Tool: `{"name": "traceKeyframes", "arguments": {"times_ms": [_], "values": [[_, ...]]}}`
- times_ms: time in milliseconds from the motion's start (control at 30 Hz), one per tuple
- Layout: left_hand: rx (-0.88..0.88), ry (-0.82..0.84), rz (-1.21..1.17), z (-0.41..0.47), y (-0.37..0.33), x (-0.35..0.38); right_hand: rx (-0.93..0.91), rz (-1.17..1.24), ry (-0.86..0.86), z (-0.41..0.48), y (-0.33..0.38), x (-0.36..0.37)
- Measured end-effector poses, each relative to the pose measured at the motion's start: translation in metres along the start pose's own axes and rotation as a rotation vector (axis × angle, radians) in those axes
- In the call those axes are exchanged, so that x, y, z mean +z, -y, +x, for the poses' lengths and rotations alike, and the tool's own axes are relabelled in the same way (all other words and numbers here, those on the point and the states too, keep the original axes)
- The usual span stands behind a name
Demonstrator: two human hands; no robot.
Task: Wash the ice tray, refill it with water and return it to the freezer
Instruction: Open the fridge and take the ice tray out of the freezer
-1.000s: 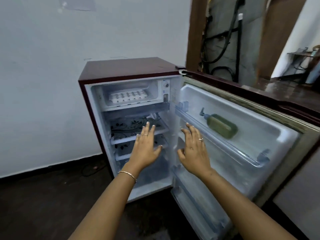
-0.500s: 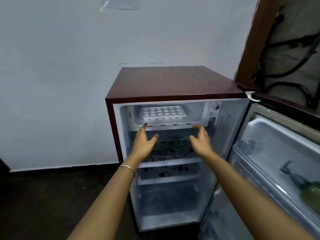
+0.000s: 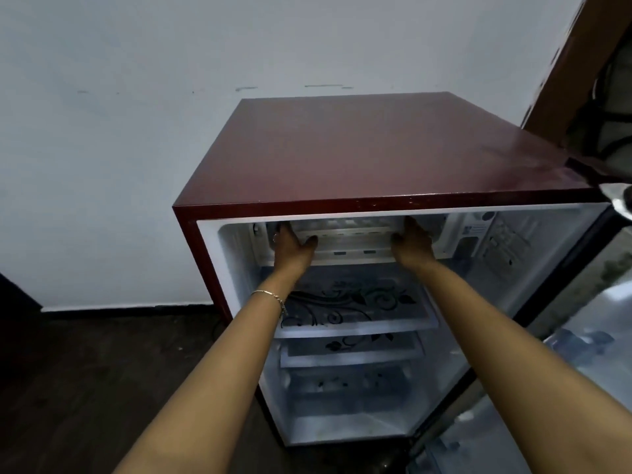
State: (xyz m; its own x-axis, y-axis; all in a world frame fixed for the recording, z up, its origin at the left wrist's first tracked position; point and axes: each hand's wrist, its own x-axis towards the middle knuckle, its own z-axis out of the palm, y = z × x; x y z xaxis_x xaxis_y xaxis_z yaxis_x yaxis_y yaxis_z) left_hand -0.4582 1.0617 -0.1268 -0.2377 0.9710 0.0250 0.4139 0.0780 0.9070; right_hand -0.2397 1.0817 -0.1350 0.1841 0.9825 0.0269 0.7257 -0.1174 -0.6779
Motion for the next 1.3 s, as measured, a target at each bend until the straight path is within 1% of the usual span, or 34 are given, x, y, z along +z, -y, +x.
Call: {"name": "traceKeyframes", "arguments": {"times_ms": [133,233,333,467,600,733,800,867,900,967,1100,1200,1300], "values": [[-0.093,0.050,-0.052,0.014,0.003,0.004,0.067,-0.147,0.028,0.018,-0.006,0.006],[-0.089,0.032,-0.069,0.022,0.006,0.006,0.096,-0.140,-0.019,0.030,-0.007,0.009],[-0.090,0.017,-0.129,0.023,0.005,0.004,0.113,-0.080,-0.057,0.038,0.000,0.009],[-0.071,0.007,-0.162,0.021,0.001,0.002,0.111,0.045,-0.016,0.039,0.006,0.008],[-0.100,0.008,-0.253,0.017,-0.002,0.001,0.151,0.186,-0.071,0.037,0.006,0.007],[-0.165,-0.031,-0.360,0.006,-0.005,0.002,0.223,0.404,-0.159,0.017,0.007,-0.003],[-0.203,-0.036,-0.418,-0.005,-0.008,0.003,0.254,0.519,-0.207,-0.001,0.008,-0.011],[-0.253,-0.025,-0.485,-0.015,-0.009,0.003,0.286,0.708,-0.234,-0.020,0.004,-0.016],[-0.258,-0.022,-0.498,-0.022,-0.008,0.003,0.308,0.808,-0.243,-0.030,0.001,-0.018],[-0.236,-0.044,-0.489,-0.039,-0.009,0.000,0.344,0.929,-0.256,-0.053,-0.004,-0.023],[-0.254,-0.075,-0.552,-0.071,-0.005,-0.007,0.363,1.022,-0.278,-0.100,-0.012,-0.031],[-0.289,-0.045,-0.594,-0.103,-0.003,-0.014,0.384,1.087,-0.292,-0.143,-0.018,-0.040],[-0.322,0.008,-0.675,-0.150,0.002,-0.020,0.358,1.143,-0.285,-0.199,-0.022,-0.055]]}}
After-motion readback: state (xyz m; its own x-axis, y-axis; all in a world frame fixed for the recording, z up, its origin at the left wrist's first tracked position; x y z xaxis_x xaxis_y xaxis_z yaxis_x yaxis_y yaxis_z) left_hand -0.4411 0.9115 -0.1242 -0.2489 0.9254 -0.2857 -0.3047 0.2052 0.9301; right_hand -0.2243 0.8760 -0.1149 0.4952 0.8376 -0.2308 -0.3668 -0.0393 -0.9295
